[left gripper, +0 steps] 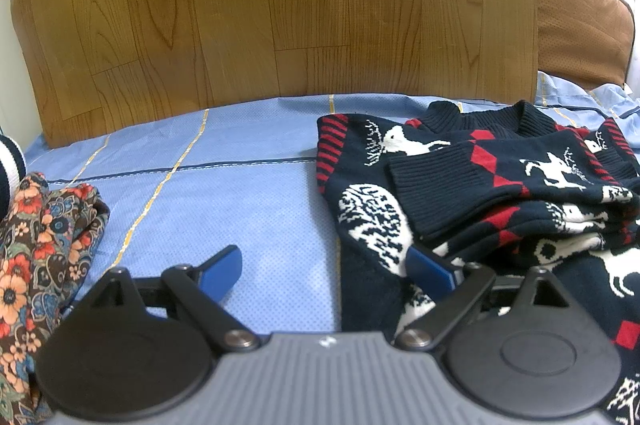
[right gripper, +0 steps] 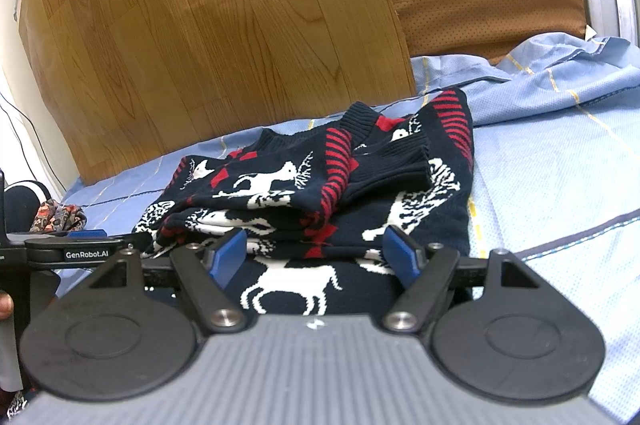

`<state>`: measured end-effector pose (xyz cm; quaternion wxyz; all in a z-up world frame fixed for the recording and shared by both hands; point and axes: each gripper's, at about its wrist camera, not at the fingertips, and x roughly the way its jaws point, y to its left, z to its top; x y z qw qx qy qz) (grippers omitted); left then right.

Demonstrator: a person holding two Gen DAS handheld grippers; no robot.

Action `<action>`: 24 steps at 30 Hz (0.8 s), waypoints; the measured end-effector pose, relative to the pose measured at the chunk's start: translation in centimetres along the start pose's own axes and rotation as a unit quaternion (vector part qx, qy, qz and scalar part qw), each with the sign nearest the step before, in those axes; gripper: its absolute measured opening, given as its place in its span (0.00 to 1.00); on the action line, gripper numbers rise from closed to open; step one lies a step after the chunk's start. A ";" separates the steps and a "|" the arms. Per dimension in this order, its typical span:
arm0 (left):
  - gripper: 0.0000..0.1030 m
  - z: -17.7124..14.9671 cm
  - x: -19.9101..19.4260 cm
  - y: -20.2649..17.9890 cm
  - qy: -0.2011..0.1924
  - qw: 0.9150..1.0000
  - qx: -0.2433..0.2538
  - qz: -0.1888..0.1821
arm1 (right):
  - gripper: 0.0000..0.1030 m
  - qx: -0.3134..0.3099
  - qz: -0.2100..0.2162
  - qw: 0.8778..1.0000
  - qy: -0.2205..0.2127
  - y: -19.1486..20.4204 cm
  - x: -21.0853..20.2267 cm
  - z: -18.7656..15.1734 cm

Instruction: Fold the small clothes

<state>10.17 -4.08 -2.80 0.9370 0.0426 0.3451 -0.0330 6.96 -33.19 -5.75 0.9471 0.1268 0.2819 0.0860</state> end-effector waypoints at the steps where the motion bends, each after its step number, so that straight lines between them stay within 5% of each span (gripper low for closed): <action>1: 0.89 0.0 0.0 0.0 0.000 1.000 0.000 0.000 | 0.75 0.000 0.000 1.000 0.000 0.0 0.0 0.0; 24: 0.91 0.0 -0.3 0.0 -0.002 1.000 0.004 0.009 | 0.75 0.003 0.005 1.000 -0.002 -0.2 -0.2 0.1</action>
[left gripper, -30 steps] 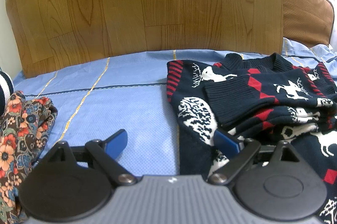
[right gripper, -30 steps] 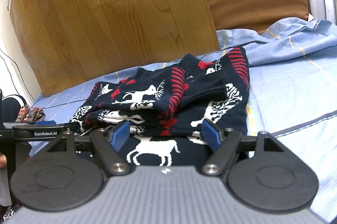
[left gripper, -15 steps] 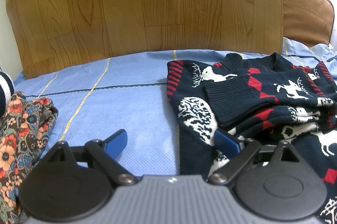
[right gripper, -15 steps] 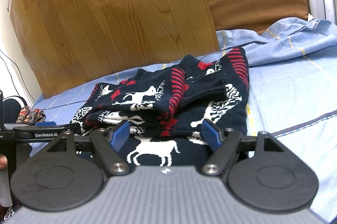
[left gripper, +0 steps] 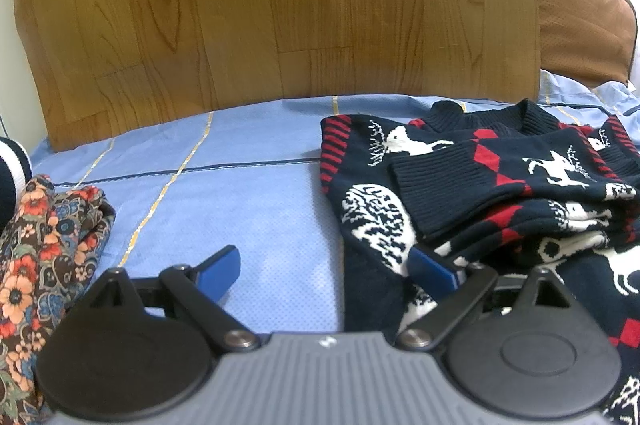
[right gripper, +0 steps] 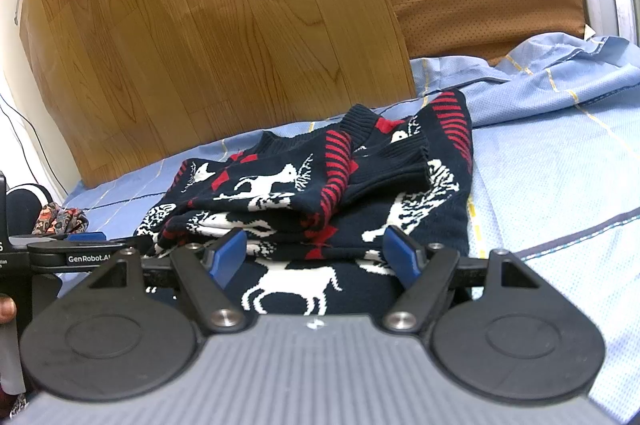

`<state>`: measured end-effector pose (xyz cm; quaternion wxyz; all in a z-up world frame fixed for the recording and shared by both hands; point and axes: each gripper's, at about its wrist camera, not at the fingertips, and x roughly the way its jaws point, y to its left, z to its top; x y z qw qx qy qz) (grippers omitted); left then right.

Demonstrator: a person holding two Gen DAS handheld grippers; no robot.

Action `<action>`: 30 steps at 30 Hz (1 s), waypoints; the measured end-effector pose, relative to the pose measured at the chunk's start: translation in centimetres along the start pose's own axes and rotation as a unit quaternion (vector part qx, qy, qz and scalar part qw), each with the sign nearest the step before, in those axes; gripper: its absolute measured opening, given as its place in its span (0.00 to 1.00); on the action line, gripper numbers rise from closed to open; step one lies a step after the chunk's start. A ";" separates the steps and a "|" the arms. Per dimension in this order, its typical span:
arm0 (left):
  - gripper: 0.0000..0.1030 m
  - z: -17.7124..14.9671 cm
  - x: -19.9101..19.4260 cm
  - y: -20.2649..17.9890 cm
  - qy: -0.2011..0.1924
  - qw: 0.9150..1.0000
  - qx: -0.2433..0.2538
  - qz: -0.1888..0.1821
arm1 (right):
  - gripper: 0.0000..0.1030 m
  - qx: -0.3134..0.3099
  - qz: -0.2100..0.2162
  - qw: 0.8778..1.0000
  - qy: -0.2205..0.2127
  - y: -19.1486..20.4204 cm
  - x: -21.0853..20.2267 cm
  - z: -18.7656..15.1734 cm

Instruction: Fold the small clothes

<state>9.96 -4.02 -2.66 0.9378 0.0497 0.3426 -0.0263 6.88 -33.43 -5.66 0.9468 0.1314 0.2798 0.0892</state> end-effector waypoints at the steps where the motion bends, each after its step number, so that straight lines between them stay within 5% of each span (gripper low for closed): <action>1: 0.91 0.0 0.0 0.0 0.000 1.000 0.000 0.000 | 0.75 0.000 0.000 1.000 0.000 0.0 0.0 0.0; 30: 0.93 -0.2 -0.3 -0.5 -0.008 1.000 0.017 0.019 | 0.76 0.001 0.001 1.000 -0.003 0.0 -0.2 -0.1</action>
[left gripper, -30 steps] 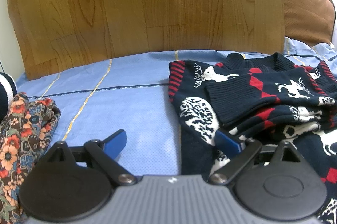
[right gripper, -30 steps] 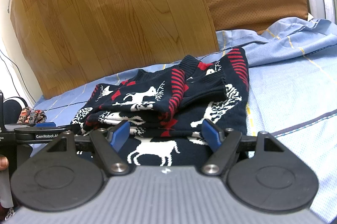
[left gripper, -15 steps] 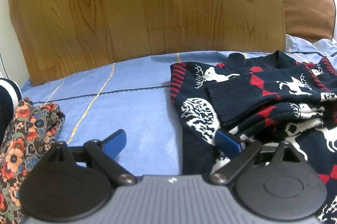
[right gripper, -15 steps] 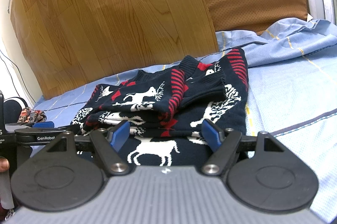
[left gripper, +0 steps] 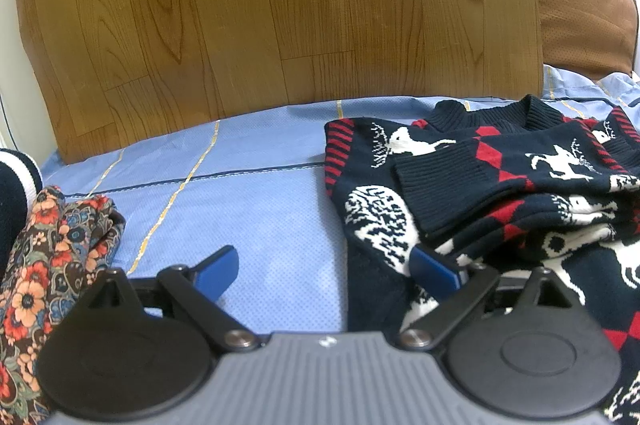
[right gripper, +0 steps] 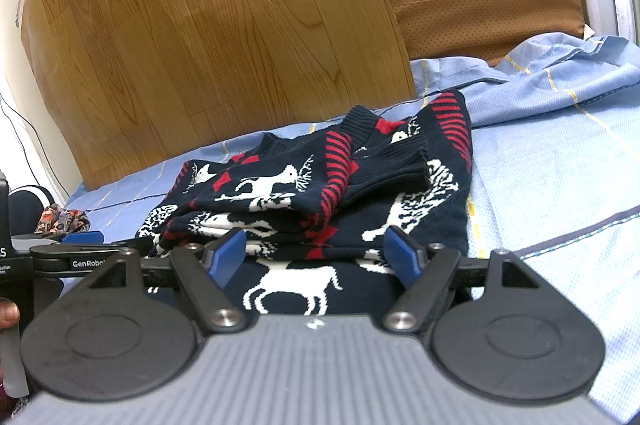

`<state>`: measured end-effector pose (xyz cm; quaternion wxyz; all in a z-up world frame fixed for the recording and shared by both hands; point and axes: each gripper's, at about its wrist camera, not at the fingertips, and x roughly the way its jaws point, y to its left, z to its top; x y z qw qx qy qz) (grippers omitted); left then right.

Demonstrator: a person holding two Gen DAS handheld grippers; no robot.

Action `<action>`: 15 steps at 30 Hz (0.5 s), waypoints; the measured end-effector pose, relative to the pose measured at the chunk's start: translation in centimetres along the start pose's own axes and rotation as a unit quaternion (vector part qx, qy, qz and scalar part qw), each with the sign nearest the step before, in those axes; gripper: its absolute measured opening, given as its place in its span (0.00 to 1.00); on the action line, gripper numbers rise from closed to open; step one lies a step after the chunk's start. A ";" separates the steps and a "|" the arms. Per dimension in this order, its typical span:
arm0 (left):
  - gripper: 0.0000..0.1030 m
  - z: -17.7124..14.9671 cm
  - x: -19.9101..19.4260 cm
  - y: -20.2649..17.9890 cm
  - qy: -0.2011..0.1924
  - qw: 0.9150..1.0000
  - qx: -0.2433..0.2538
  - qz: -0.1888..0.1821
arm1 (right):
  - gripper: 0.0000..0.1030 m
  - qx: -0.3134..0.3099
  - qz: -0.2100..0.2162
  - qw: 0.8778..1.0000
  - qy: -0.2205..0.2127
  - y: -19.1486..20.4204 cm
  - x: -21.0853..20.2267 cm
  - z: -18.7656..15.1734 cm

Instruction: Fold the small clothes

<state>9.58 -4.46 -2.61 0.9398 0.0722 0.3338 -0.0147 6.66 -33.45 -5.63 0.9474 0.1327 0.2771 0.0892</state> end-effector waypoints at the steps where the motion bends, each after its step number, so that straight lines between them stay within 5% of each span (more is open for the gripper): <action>1: 0.93 0.0 0.0 0.0 0.000 1.000 0.000 0.000 | 0.76 0.000 0.000 1.000 0.000 0.0 0.0 0.0; 15: 0.93 0.0 -0.2 -0.4 -0.003 1.000 0.009 0.013 | 0.78 -0.005 0.001 1.000 0.005 0.0 0.2 0.0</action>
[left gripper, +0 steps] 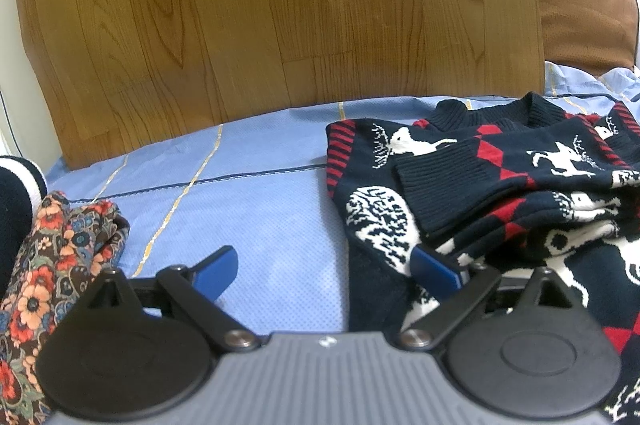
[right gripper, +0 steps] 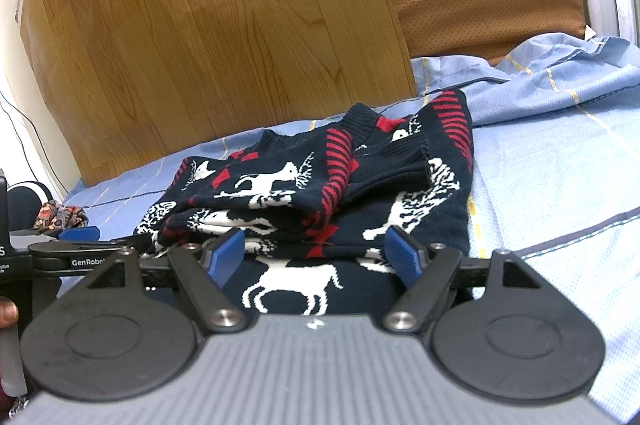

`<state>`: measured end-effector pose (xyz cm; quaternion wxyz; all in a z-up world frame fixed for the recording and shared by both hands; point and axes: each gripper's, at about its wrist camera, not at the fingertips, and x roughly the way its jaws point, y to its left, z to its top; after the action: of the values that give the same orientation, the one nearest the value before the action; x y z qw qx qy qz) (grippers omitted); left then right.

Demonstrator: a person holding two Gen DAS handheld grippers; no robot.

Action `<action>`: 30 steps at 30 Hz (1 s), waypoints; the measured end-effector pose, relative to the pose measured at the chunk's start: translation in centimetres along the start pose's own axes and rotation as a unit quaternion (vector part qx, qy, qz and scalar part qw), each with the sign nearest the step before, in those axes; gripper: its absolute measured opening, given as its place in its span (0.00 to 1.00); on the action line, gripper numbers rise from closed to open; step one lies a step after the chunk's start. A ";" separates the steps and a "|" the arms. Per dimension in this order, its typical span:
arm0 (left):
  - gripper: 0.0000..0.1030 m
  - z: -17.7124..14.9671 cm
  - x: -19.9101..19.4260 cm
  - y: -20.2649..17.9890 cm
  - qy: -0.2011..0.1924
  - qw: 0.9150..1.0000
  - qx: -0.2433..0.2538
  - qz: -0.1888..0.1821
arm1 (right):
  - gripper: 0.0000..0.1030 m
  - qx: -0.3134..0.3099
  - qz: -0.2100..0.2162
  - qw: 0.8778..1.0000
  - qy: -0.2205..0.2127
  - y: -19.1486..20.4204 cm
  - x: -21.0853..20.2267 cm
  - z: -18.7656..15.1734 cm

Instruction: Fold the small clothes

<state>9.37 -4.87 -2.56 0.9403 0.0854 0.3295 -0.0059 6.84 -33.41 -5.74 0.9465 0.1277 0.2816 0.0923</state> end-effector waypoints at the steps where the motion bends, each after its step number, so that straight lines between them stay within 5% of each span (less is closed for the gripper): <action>1: 0.93 0.0 0.0 0.0 0.000 1.000 0.000 0.000 | 0.78 0.000 0.000 1.000 0.001 0.0 0.1 0.0; 13: 0.94 0.0 0.0 0.0 0.001 1.000 -0.001 0.002 | 0.79 -0.009 0.003 1.000 0.026 0.2 -7.6 -2.7; 17: 0.96 0.1 0.2 0.2 0.009 1.000 -0.006 -0.006 | 0.77 -0.036 -0.048 0.998 0.026 -1.2 -10.1 -4.3; 23: 0.91 -0.8 -2.2 3.8 0.026 0.996 -0.032 -0.076 | 0.77 0.019 -0.017 1.000 0.013 -4.7 -16.2 -5.7; 27: 0.91 -4.1 -8.8 7.0 0.028 0.986 -0.019 -0.161 | 0.51 0.045 0.026 0.997 0.049 -6.0 -19.0 -7.4; 30: 0.85 -7.3 -13.3 8.8 0.059 0.975 -0.009 -0.212 | 0.44 0.049 0.057 0.994 0.073 -6.2 -20.2 -8.7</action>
<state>-4.96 4.35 1.46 0.8973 0.0049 0.3949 -0.1969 -14.05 -42.61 -4.29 0.9092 0.1828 0.3467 0.1407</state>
